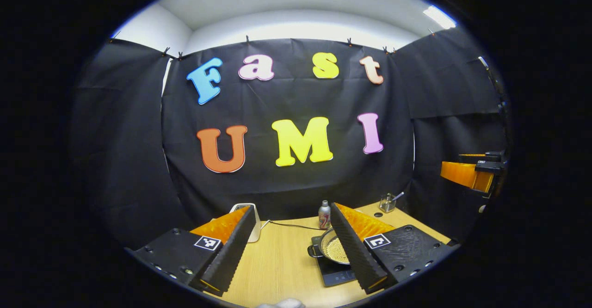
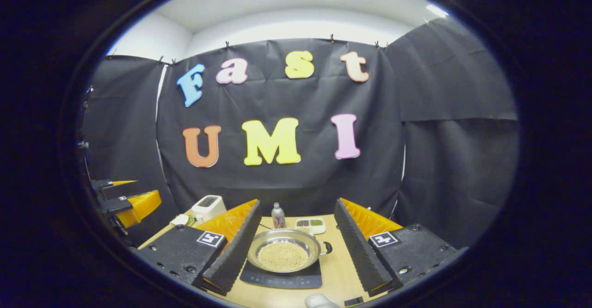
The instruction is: First push the handle of the pot to place it horizontally, then grasp the pot with both hands and set it on the induction cooktop.
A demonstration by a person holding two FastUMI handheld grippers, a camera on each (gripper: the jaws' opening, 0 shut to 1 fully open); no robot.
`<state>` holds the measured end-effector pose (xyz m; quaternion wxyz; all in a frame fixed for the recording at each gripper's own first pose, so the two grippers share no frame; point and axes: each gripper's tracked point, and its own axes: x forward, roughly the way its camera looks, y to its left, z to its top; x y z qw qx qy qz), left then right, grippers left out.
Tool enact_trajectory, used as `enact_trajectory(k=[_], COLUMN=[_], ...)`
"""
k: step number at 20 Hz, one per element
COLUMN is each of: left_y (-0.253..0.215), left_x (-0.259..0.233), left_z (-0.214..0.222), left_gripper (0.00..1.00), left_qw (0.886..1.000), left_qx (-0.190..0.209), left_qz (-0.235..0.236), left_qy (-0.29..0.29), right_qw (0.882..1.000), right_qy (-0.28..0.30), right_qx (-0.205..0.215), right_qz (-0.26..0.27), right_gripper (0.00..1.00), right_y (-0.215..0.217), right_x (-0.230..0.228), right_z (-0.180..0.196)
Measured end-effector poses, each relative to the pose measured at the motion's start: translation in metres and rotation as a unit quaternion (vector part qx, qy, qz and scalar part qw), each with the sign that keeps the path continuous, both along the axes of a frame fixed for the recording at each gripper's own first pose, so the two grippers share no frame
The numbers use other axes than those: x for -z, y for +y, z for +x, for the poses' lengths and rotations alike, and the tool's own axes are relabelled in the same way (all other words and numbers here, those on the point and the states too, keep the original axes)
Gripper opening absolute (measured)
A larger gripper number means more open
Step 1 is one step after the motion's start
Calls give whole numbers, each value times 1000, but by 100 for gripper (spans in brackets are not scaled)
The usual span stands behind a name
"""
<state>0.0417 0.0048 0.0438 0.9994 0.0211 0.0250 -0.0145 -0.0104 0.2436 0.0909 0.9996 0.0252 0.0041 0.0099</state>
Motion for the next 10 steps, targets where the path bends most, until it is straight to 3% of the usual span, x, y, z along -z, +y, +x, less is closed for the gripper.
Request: enact_trajectory(k=[4,10], left_y=[-1,-18], left_x=[-3,-20], left_z=[-45,-101], left_gripper=[96,95], left_qw=[999,999], left_qx=[0,-24], left_qz=[-44,-45], left_qy=[6,-19], right_qw=[1000,1000], right_qy=[-19,-11], right_qx=[4,-5], right_qz=[9,8], right_gripper=[99,98], right_y=[-15,-54], right_x=[-7,7], right_z=[-50,-104])
